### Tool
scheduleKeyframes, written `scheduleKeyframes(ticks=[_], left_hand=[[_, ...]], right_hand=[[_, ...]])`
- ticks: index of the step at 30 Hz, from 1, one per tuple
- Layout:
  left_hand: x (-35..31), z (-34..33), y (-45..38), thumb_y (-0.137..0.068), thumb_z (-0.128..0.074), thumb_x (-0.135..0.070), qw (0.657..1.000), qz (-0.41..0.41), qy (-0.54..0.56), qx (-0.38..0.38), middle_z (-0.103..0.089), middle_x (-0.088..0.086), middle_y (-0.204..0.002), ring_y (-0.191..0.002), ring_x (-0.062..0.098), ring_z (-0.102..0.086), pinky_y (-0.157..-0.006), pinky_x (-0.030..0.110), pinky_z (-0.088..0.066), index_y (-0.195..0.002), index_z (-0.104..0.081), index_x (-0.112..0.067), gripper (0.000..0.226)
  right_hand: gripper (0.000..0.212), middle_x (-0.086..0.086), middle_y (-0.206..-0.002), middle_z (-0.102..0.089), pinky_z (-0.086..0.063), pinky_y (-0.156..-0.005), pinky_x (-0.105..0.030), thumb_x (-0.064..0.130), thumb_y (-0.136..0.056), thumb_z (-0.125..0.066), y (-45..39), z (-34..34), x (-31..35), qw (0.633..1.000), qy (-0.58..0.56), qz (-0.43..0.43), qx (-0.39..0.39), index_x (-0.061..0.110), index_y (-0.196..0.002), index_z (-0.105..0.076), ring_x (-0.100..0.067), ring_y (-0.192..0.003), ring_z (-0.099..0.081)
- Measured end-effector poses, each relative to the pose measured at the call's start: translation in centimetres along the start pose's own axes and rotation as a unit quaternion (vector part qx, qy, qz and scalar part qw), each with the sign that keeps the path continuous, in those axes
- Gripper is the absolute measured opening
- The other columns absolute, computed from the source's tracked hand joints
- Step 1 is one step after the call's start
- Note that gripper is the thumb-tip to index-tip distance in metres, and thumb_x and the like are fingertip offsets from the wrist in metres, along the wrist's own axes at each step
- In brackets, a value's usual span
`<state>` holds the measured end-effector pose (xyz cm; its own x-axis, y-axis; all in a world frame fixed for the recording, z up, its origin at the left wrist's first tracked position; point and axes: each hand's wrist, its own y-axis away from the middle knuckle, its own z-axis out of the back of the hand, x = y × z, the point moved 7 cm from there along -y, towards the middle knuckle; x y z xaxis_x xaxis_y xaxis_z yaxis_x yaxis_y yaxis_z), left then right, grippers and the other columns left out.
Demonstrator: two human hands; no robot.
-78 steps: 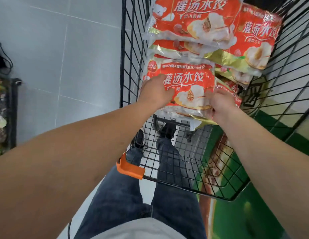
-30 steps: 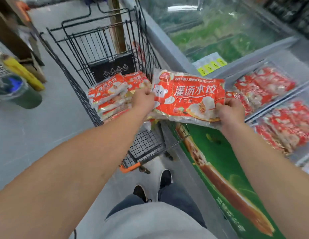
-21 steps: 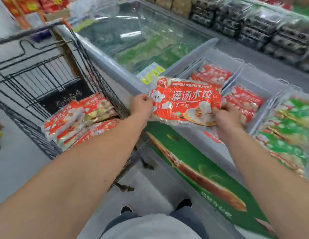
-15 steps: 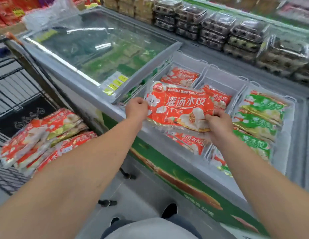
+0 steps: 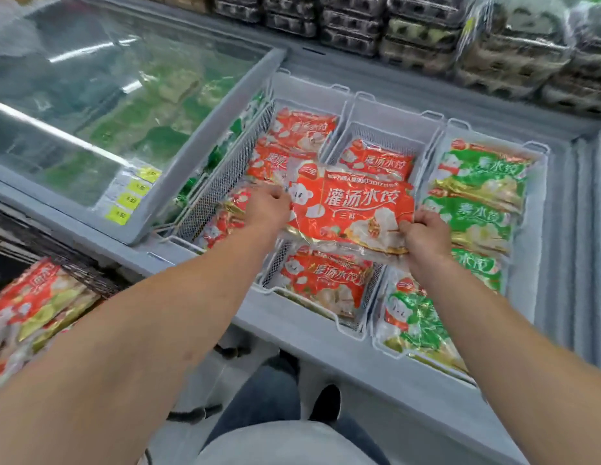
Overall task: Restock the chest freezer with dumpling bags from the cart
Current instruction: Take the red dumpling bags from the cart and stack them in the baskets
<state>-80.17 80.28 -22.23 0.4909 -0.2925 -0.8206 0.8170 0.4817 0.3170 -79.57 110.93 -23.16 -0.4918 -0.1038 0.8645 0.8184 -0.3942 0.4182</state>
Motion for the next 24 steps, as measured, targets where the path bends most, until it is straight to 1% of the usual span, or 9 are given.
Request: scheduleKeyframes(ticks=[3, 7, 10, 11, 13, 15, 17, 19, 24], left_hand=[[0.6, -2.6, -3.3, -0.096, -0.056, -0.011, 0.998, -0.001, -0.046, 0.048, -0.065, 0.006, -0.074, -0.071, 0.023, -0.06, -0.07, 0.037, -0.057, -0.074, -0.067, -0.012, 0.024], [2.0, -6.0, -7.7, -0.095, -0.058, -0.012, 0.987, 0.002, -0.125, 0.103, -0.07, 0.012, -0.079, -0.063, 0.021, -0.057, -0.063, 0.034, -0.057, -0.07, -0.065, -0.01, 0.026], [3.0, -8.1, -10.1, -0.09, -0.061, -0.013, 0.975, 0.002, -0.17, 0.139, -0.072, 0.02, -0.085, -0.072, 0.028, -0.064, -0.073, 0.043, -0.059, -0.078, -0.069, -0.002, 0.018], [3.1, -8.8, -10.8, -0.089, -0.061, -0.013, 0.971, -0.006, -0.186, 0.148, -0.072, 0.019, -0.085, -0.077, 0.031, -0.067, -0.075, 0.042, -0.059, -0.077, -0.069, -0.003, 0.018], [3.2, -9.9, -12.1, -0.09, -0.061, -0.014, 0.962, -0.02, -0.218, 0.162, -0.072, 0.012, -0.082, -0.08, 0.03, -0.068, -0.078, 0.039, -0.058, -0.069, -0.067, -0.008, 0.022], [3.4, -11.0, -13.2, -0.091, -0.06, -0.015, 0.953, -0.031, -0.244, 0.179, -0.066, 0.006, -0.074, -0.069, 0.021, -0.061, -0.069, 0.032, -0.053, -0.064, -0.061, -0.013, 0.028], [3.3, -12.0, -14.0, -0.093, -0.058, -0.016, 0.931, -0.06, -0.3, 0.198, -0.066, 0.006, -0.076, -0.067, 0.02, -0.057, -0.064, 0.029, -0.048, -0.074, -0.065, -0.009, 0.022], [3.1, -13.0, -14.7, -0.092, -0.059, -0.018, 0.899, -0.11, -0.373, 0.204, -0.068, 0.01, -0.087, -0.076, 0.025, -0.059, -0.069, 0.032, -0.051, -0.094, -0.067, -0.006, 0.015], [3.9, -16.7, -15.1, -0.089, -0.063, -0.019, 0.848, -0.196, -0.41, 0.274, -0.061, 0.011, -0.127, -0.115, 0.03, -0.06, -0.091, 0.037, -0.051, -0.134, -0.055, -0.012, 0.046]], right_hand=[[0.013, -0.002, -0.083, -0.063, -0.045, -0.063, -0.029, 0.004, -0.088, -0.06, -2.6, -1.0, -1.2, 0.999, 0.023, -0.026, -0.027, 0.016, -0.084, -0.062, -0.021, -0.078, -0.058], [0.018, -0.001, -0.077, -0.061, -0.06, -0.065, -0.044, 0.01, -0.085, -0.062, -5.7, -2.7, -3.8, 0.993, 0.053, -0.088, -0.056, 0.024, -0.074, -0.059, -0.023, -0.073, -0.057], [0.009, -0.007, -0.088, -0.063, -0.046, -0.038, -0.017, 0.007, -0.092, -0.058, -7.5, -3.7, -4.8, 0.99, 0.079, -0.104, -0.055, 0.014, -0.093, -0.063, -0.018, -0.07, -0.056], [0.008, -0.008, -0.092, -0.064, -0.047, -0.039, -0.017, 0.01, -0.093, -0.058, -8.1, -4.0, -5.2, 0.988, 0.084, -0.117, -0.053, 0.016, -0.092, -0.062, -0.02, -0.073, -0.059], [0.011, -0.009, -0.096, -0.067, -0.06, -0.051, -0.038, 0.018, -0.092, -0.061, -9.1, -4.3, -5.8, 0.984, 0.09, -0.144, -0.055, 0.023, -0.082, -0.059, -0.028, -0.082, -0.066], [0.01, -0.01, -0.094, -0.069, -0.061, -0.057, -0.051, 0.021, -0.089, -0.062, -10.2, -4.4, -6.2, 0.981, 0.103, -0.153, -0.066, 0.024, -0.079, -0.06, -0.034, -0.088, -0.069], [0.002, -0.004, -0.094, -0.067, -0.059, -0.066, -0.041, 0.019, -0.088, -0.062, -11.2, -4.8, -6.1, 0.974, 0.172, -0.137, -0.047, 0.021, -0.089, -0.063, -0.029, -0.088, -0.066], [0.018, -0.005, -0.101, -0.06, -0.046, -0.07, -0.028, 0.016, -0.089, -0.066, -11.9, -5.8, -5.9, 0.951, 0.29, -0.104, 0.013, 0.013, -0.104, -0.057, -0.025, -0.092, -0.057], [0.05, -0.016, -0.128, -0.052, -0.042, -0.096, -0.034, 0.023, -0.085, -0.07, -13.6, -9.2, -6.8, 0.902, 0.418, 0.003, 0.11, 0.009, -0.13, -0.052, -0.031, -0.122, -0.049]])
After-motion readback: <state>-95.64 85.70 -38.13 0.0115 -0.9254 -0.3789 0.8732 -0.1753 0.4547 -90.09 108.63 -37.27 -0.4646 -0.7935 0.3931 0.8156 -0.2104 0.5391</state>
